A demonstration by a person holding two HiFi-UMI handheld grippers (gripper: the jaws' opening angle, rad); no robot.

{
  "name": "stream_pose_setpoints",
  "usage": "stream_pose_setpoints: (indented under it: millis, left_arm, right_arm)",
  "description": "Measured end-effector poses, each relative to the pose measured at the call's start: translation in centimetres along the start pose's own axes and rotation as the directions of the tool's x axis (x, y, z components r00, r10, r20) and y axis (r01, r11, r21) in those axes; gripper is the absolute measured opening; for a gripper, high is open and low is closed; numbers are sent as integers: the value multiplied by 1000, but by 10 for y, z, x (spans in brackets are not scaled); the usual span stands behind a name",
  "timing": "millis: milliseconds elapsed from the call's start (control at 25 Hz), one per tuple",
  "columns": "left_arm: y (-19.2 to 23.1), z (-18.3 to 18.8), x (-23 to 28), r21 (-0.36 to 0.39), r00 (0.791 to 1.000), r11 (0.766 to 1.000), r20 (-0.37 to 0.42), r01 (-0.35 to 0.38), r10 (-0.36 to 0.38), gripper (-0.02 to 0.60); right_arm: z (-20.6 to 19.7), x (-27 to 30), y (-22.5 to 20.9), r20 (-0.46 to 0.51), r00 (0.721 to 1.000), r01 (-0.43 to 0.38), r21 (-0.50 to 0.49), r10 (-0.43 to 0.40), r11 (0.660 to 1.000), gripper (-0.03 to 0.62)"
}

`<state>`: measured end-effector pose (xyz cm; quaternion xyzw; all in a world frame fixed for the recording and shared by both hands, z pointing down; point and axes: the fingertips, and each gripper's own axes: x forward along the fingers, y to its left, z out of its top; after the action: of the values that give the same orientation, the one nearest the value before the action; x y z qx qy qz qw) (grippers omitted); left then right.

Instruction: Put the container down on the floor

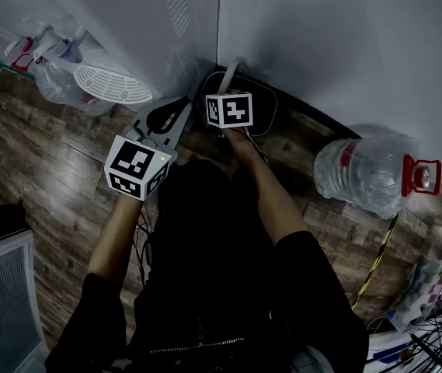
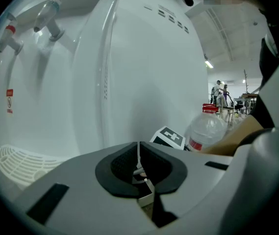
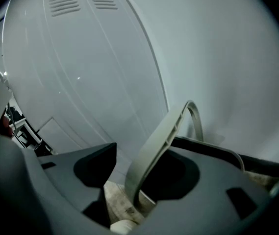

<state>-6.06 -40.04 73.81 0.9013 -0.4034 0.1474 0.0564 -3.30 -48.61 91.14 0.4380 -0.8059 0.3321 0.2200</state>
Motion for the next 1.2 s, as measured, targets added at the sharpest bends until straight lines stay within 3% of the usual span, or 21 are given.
stream_pose_setpoints:
  millis: [440,800,960,1080,1200]
  left_arm:
    - [-7,1,-2,-8,1000,1000,9,0,0,26]
    - [-10,-1,-3,-7,1000,1000,4,4,-4,26]
    - [-9,-3,-3,-12,1000,1000,2,-2,2,26]
    - [-9,-4,-2,-16,1000,1000,3,-6,6,26]
    - [-8,-6,-1,-18,1000,1000,3,-10,10,26]
  right_arm:
    - [-5,-7,-6,35,999,7,-26,-6,1000,279]
    - [-9,-6,-1,20,999,-45,-25,46,999,281]
    - [-14,-9,2,17,998,-55,-43,56,998,187]
    - [-8,-18,-5,78,997,-20,-39,23,999,32]
    - [-2,-26,-12,122,992,-6,-6,7,1000,11]
